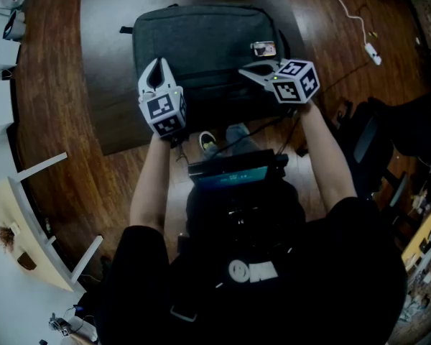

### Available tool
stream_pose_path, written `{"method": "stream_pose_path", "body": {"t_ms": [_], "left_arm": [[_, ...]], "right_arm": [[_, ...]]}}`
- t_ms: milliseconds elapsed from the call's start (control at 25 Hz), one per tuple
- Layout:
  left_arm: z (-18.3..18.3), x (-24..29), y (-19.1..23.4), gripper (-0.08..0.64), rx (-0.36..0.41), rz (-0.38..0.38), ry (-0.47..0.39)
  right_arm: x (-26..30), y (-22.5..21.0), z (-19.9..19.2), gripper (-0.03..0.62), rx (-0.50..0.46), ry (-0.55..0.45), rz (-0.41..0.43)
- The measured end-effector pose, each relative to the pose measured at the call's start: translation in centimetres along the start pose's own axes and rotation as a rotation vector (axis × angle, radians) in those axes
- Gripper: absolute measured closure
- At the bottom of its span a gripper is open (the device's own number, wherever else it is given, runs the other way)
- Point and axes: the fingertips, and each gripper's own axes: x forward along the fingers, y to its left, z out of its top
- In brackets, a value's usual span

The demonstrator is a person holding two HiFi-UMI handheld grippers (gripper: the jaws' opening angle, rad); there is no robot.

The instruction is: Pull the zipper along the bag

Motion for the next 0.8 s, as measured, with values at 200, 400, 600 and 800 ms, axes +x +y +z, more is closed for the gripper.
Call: {"method": "stream_pose_path", "body": {"t_ms": [200,400,600,800], "left_arm": [[0.0,0.3,-0.1,0.557,-0.008,-0.007,-0.023],[0.1,0.4,-0.3,0.557,0.003,-0.014,-0.014],[0.0,0.0,-0.8,0.557,0.017,-0.035,0.004],[0.0,-0.4,-0.9,0.557,0.027,-0.069,0.000]], "right_arm": [[-0.3,-0.7,-0.4,0.572,-0.009,0.005,-0.019],[-0.5,-1.0,-0.5,0.572,-0.006,0.007,-0.022],[-1.5,-0.9,-0.8,0.569,-0.011,-0.043,-0.003],[-2.4,-0.6,-1.4,0.572,-0.043,-0.024,-0.051]]}}
